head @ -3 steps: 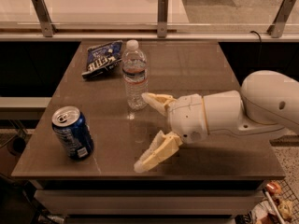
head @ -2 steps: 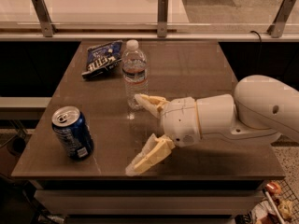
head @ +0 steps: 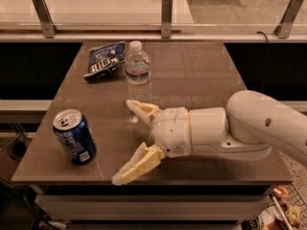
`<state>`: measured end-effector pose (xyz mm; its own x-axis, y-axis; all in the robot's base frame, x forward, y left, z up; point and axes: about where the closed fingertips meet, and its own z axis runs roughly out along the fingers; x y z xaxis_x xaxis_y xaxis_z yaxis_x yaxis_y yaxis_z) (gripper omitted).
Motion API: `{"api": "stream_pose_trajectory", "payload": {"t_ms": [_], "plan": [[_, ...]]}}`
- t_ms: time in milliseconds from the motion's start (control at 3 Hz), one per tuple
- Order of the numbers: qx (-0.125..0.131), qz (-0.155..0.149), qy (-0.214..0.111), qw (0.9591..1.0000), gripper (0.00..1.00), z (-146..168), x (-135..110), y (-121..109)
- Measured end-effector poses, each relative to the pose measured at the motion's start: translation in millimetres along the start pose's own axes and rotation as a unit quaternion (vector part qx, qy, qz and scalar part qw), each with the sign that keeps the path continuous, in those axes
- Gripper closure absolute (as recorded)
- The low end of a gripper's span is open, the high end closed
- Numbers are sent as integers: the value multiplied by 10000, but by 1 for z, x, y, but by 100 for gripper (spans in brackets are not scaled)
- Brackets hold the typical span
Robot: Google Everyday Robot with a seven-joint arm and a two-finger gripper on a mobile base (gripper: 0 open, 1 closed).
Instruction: Pick pepsi can
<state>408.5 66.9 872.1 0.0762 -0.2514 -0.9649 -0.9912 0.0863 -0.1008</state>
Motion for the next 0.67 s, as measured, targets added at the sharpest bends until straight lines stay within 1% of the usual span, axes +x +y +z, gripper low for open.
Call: {"api": "stream_pose_trajectory", "payload": {"t_ms": [333,667], "plan": [[79,60,-229,9997,0,18,-5,-2],[62,73,-369,9993,0,39,-11,-3]]}}
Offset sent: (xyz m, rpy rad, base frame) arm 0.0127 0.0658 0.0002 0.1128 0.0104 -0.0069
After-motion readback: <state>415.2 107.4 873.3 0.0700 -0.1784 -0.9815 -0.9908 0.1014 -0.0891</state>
